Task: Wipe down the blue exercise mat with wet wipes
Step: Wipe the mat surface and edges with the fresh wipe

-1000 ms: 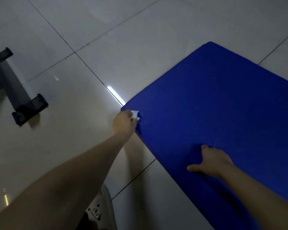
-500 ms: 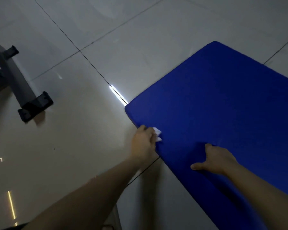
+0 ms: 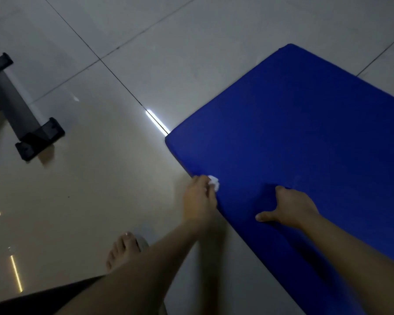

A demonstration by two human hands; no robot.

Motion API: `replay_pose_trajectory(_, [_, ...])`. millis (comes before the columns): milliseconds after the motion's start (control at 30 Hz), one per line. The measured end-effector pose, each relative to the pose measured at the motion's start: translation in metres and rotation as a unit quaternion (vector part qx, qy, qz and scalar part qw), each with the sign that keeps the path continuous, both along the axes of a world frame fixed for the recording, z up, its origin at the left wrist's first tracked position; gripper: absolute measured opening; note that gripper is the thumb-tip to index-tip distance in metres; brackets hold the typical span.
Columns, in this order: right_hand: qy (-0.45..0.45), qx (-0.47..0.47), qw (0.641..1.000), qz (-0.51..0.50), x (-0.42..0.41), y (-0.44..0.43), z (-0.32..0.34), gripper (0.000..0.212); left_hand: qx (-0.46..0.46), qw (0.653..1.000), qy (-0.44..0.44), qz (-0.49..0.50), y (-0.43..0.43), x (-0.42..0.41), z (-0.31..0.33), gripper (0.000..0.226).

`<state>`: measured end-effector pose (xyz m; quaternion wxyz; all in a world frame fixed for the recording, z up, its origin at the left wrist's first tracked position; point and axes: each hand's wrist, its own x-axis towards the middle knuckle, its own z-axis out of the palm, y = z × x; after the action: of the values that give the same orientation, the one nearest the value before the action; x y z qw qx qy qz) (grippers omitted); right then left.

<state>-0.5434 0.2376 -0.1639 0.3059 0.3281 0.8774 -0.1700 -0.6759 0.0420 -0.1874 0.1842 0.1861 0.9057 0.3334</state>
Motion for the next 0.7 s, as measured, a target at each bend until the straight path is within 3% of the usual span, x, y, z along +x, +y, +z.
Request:
replay_pose_trajectory(100, [-0.003, 0.002, 1.000, -0.003, 0.000, 0.000, 0.001, 0.076, -0.019, 0.988, -0.001, -0.151, -0.004, 0.054, 0.001, 0.008])
replay_pose_trajectory(267, [-0.003, 0.006, 1.000, -0.006, 0.002, -0.001, 0.000, 0.084, -0.110, 0.911, 0.089, -0.388, 0.001, 0.029, 0.005, 0.029])
replay_pose_trajectory(333, [-0.002, 0.001, 1.000, -0.006, 0.004, -0.001, -0.001, 0.089, -0.121, 0.924, 0.116, -0.342, 0.003, -0.012, 0.004, 0.029])
replay_pose_trajectory(500, [-0.002, 0.005, 1.000, -0.001, 0.008, -0.002, -0.002, 0.097, -0.153, 0.969, 0.159, -0.114, 0.006, -0.096, -0.001, 0.026])
replay_pose_trajectory(600, [0.006, 0.010, 1.000, 0.001, 0.011, -0.004, -0.004, 0.106, -0.091, 0.990, 0.107, -0.013, 0.012, -0.081, -0.002, 0.022])
replay_pose_trajectory(700, [0.019, 0.007, 1.000, -0.013, 0.015, -0.007, -0.004, 0.111, -0.084, 0.994, 0.064, -0.001, 0.013, -0.031, -0.004, 0.019])
